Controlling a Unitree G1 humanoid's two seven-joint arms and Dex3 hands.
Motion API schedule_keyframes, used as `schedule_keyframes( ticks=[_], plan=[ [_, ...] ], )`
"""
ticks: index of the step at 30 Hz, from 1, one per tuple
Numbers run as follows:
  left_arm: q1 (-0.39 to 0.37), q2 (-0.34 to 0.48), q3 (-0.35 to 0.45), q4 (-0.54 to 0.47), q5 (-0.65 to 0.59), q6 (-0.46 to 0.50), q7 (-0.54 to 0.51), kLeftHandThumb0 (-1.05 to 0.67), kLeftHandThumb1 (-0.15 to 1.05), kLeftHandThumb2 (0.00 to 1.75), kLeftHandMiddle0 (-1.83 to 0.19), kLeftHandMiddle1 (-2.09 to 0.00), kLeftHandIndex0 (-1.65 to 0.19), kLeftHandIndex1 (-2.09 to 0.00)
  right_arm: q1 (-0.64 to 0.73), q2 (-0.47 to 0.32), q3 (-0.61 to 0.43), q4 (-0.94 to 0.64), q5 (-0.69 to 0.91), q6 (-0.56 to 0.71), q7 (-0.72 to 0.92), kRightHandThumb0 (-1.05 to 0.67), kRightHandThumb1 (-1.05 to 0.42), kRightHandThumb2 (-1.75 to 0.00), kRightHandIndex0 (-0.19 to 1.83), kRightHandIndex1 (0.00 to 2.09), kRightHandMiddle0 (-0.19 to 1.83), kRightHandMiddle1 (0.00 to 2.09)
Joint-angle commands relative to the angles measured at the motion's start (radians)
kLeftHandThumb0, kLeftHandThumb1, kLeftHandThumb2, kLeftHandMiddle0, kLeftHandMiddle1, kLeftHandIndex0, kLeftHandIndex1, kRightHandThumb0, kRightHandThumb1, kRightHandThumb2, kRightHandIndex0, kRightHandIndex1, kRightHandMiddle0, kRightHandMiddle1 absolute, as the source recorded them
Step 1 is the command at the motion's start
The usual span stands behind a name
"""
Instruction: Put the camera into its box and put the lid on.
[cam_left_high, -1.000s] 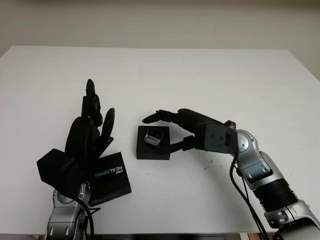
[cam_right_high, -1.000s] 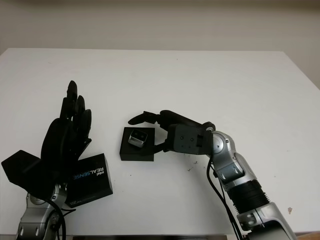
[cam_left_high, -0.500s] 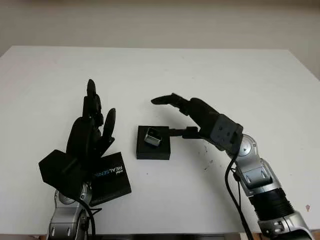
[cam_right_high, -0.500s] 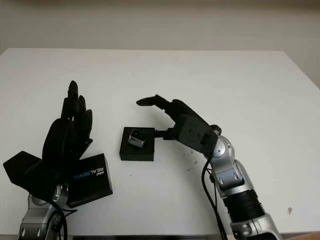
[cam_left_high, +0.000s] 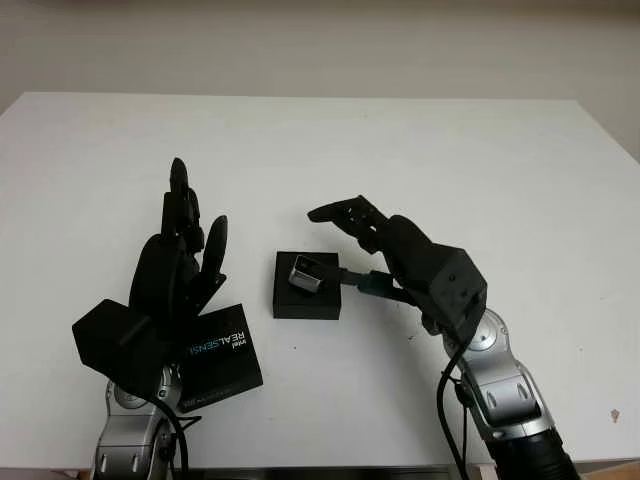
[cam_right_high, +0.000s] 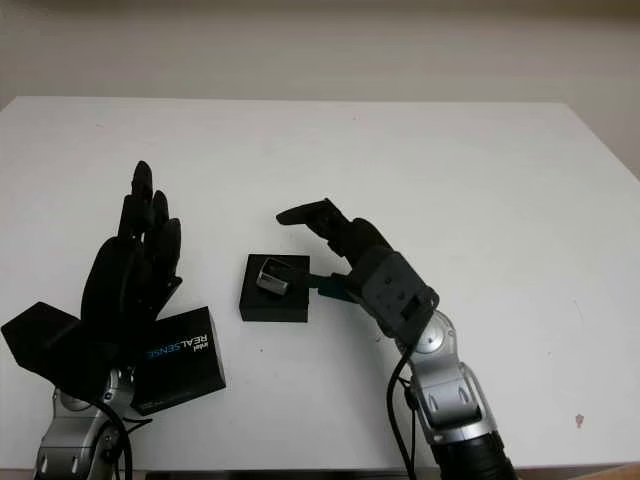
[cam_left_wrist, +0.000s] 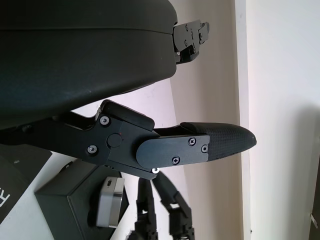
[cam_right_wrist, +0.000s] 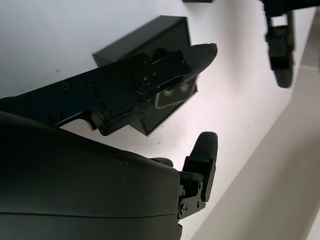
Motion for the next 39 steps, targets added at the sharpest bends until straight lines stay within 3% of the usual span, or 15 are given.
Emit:
schedule_keyframes(
  ticks=[1, 11, 24, 30, 39],
  plan=[
    [-0.006, 0.004, 0.005, 0.001, -0.004, -0.004, -0.004, -0.78, 1.05, 0.48, 0.19, -0.03, 0.19, 0.0, 0.012, -0.015, 0.017, -0.004, -0.037, -0.044, -0.025, -0.64, -0.93, -0.06, 0.22, 0.08, 0.07, 1.02],
    [-0.008, 0.003, 0.003, 0.002, -0.001, -0.001, -0.004, -0.78, 1.05, 0.48, 0.19, -0.03, 0.19, 0.0, 0.027, -0.028, 0.081, 0.104, -0.194, -0.218, -0.148, -0.66, -0.95, -0.06, 0.21, 0.07, 0.09, 0.99],
    [0.0, 0.006, 0.0, 0.001, 0.005, 0.005, -0.008, -0.77, 1.05, 0.49, 0.19, -0.01, 0.19, 0.0, 0.018, -0.022, 0.082, 0.154, -0.246, -0.248, -0.182, -0.62, -0.96, -0.05, 0.21, 0.07, 0.13, 1.0],
    [0.003, 0.008, 0.002, 0.007, -0.001, -0.002, -0.019, -0.78, 1.05, 0.49, 0.19, 0.0, 0.19, 0.0, 0.011, -0.01, 0.077, 0.17, -0.247, -0.237, -0.193, -0.57, -0.96, -0.05, 0.23, 0.07, 0.15, 1.01],
    [0.004, 0.004, 0.003, 0.005, -0.001, 0.003, -0.015, -0.79, 1.05, 0.49, 0.19, -0.02, 0.19, 0.0, -0.009, 0.029, 0.044, 0.146, -0.159, -0.111, -0.126, -0.57, -0.94, -0.05, 0.27, 0.09, 0.17, 1.04]
  ],
)
